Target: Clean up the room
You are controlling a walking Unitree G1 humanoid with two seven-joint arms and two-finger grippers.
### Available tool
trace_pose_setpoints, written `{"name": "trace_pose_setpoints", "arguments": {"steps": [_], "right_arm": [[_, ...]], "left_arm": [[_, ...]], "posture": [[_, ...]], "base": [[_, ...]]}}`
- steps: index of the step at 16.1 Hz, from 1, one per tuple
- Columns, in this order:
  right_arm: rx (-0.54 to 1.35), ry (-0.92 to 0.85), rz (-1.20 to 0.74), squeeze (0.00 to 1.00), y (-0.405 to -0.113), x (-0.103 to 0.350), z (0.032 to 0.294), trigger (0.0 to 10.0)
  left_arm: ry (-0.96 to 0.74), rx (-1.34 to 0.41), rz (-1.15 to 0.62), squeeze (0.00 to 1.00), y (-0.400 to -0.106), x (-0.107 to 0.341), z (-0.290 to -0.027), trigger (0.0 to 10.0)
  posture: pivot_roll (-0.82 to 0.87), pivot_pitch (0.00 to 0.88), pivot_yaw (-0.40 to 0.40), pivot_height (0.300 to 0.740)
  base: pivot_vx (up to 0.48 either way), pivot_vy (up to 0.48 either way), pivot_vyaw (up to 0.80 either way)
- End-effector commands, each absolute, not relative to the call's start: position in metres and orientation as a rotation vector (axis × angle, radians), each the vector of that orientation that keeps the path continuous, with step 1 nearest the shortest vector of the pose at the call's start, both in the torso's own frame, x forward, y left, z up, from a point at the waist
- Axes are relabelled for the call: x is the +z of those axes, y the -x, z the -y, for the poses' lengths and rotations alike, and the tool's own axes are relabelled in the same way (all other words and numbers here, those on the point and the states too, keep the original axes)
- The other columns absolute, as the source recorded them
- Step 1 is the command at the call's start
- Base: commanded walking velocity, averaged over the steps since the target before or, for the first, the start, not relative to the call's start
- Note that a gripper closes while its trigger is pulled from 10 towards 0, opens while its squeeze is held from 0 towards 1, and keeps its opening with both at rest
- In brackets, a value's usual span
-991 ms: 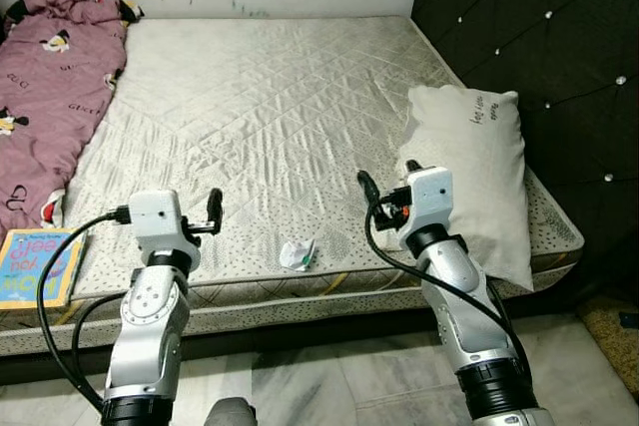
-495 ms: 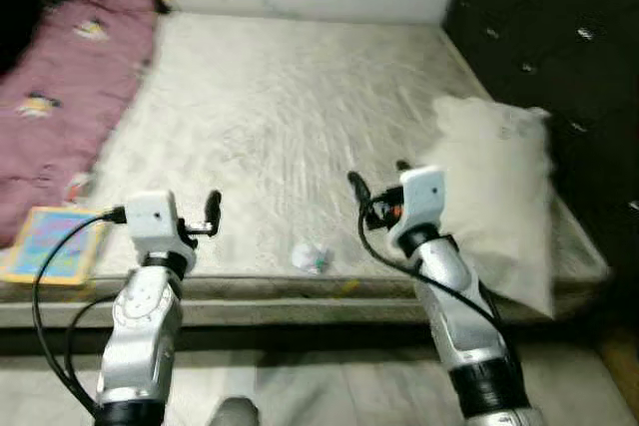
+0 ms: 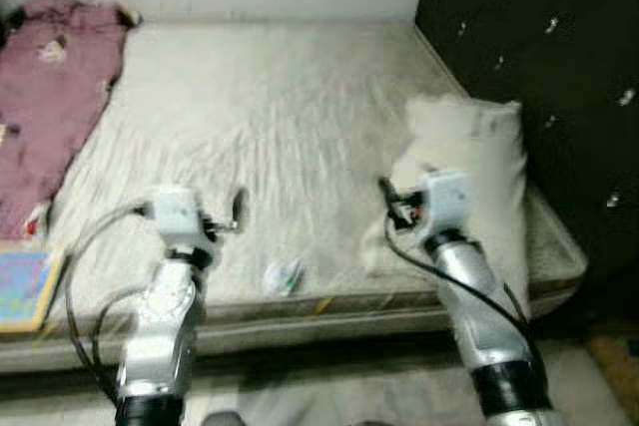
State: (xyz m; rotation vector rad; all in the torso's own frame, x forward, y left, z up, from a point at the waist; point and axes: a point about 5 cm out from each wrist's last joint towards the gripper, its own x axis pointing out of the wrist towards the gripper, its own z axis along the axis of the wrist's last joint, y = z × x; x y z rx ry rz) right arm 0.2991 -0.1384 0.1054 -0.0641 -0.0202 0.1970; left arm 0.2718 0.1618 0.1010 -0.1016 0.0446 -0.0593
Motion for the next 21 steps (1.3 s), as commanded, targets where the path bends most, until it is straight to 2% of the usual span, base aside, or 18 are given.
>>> {"name": "trace_pose_setpoints", "arguments": {"steps": [1, 3, 5, 10, 13, 21], "right_arm": [[0.238, 0.062, 0.051, 0.0, -0.303, 0.114, 0.122, 10.0], [0.247, 0.123, 0.056, 0.0, -0.303, 0.112, 0.121, 10.0], [0.265, 0.103, 0.053, 0.0, -0.302, 0.11, 0.12, 10.0], [0.245, 0.182, 0.034, 0.0, -0.304, 0.105, 0.124, 10.0], [0.277, 0.126, 0.038, 0.0, -0.302, 0.106, 0.123, 10.0], [0.312, 0.092, 0.062, 0.0, -0.309, 0.111, 0.11, 10.0]], "left_arm": [[0.079, -0.014, -0.045, 0.0, -0.271, 0.102, -0.177, 10.0], [0.077, 0.009, -0.057, 0.0, -0.271, 0.1, -0.178, 10.0], [0.089, 0.039, -0.065, 0.0, -0.272, 0.097, -0.182, 10.0], [0.061, 0.012, -0.062, 0.0, -0.273, 0.096, -0.177, 10.0], [0.098, 0.019, -0.078, 0.0, -0.274, 0.094, -0.177, 10.0], [0.121, -0.002, -0.052, 0.0, -0.279, 0.099, -0.174, 10.0]], "posture": [[0.04, 0.011, -0.076, 0.74], [0.04, 0.007, -0.075, 0.74], [0.05, 0.0, -0.074, 0.74], [0.04, 0.0, -0.072, 0.74], [0.04, 0.0, -0.074, 0.74], [0.04, 0.0, -0.079, 0.74]], "base": [[0.0, 0.0, 0.0], [0.0, 0.0, 0.0], [0.0, 0.0, 0.0], [0.0, 0.0, 0.0], [0.0, 0.0, 0.0], [0.0, 0.456, 0.0]]}}
